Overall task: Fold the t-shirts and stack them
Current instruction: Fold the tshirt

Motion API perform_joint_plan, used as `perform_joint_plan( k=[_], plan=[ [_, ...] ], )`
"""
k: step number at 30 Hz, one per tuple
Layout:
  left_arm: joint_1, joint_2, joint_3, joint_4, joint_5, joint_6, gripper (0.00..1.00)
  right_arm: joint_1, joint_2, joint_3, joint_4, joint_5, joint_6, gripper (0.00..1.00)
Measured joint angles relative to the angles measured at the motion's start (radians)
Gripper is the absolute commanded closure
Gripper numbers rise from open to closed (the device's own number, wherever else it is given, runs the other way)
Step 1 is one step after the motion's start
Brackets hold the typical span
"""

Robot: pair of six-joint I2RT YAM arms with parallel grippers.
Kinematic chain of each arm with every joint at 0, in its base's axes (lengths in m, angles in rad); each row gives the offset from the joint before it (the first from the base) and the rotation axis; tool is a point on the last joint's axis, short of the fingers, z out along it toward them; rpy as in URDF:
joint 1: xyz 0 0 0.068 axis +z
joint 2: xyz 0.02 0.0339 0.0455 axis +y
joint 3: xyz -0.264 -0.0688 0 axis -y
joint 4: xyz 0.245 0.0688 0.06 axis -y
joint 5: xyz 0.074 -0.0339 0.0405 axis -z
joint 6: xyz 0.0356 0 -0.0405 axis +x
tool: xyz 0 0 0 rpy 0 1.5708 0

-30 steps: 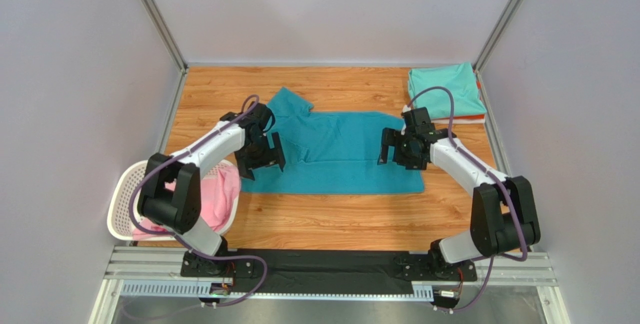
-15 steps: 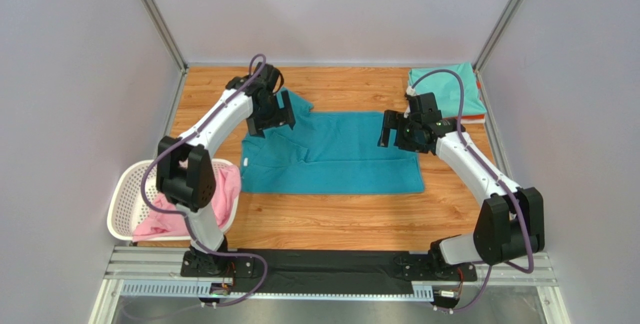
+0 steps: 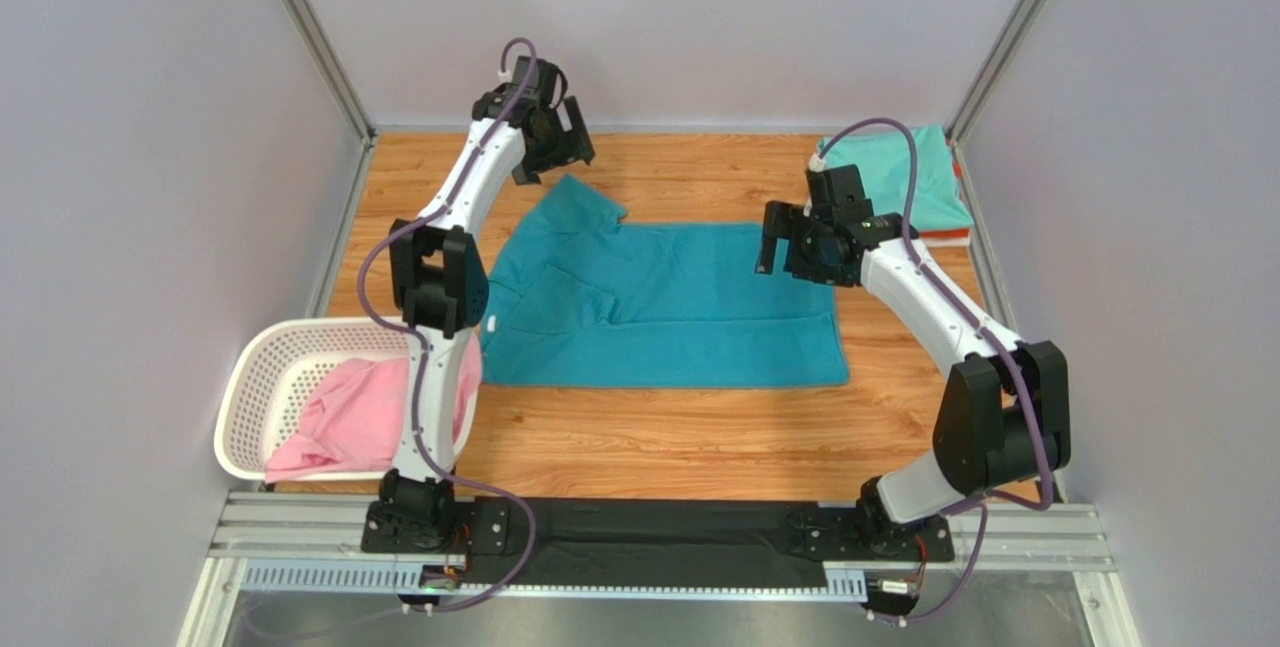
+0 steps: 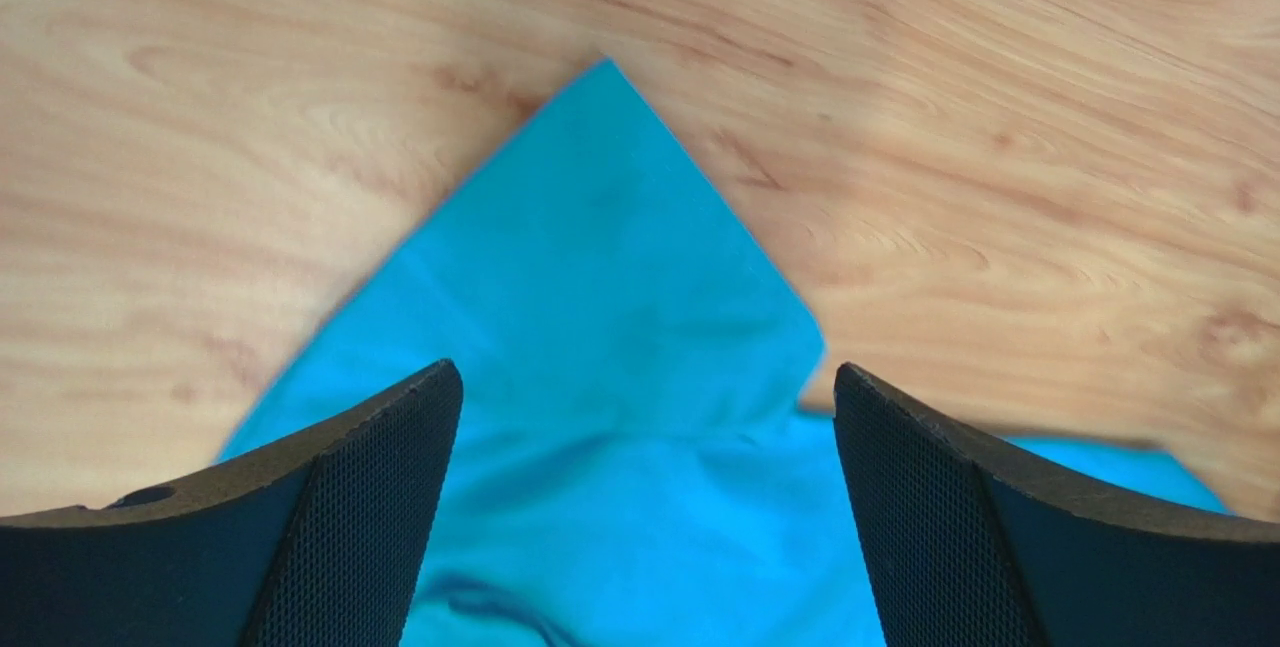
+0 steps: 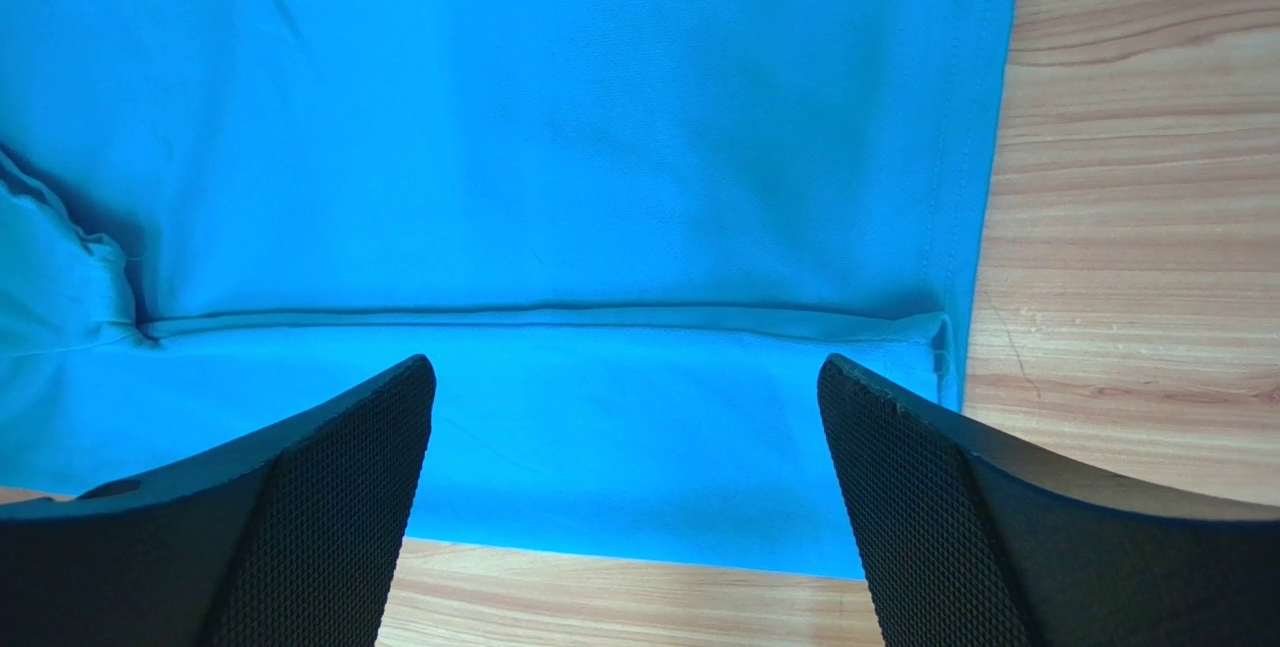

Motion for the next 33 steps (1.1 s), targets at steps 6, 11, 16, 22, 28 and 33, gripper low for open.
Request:
perform_joint_plan(
  k=[6,11,16,22,28,33],
  plan=[
    [0.039,0.137,0.029,0.112,0.032,0.019,0.00,0.000,0.003,-0.002,0.001,0.020,-0.003,0.00],
    [0.032,0.207,0.066,0.208,0.034,0.018,0.00,0.000,0.010,-0.010,0.000,0.023,-0.004,0.00],
    [0.026,0.248,0.113,0.264,0.002,0.019,0.00,0.000,0.010,-0.018,0.001,0.023,-0.006,0.00],
    [0.019,0.280,0.141,0.270,-0.007,0.027,0.00,0.000,0.010,-0.032,0.002,0.024,-0.013,0.00],
    [0.003,0.299,0.150,0.228,-0.057,0.049,0.03,0.000,0.010,-0.034,0.005,0.025,-0.018,0.00],
    [-0.014,0.301,0.164,0.151,-0.113,0.074,0.23,0.000,0.010,-0.043,0.004,0.026,-0.018,0.00]
  ],
)
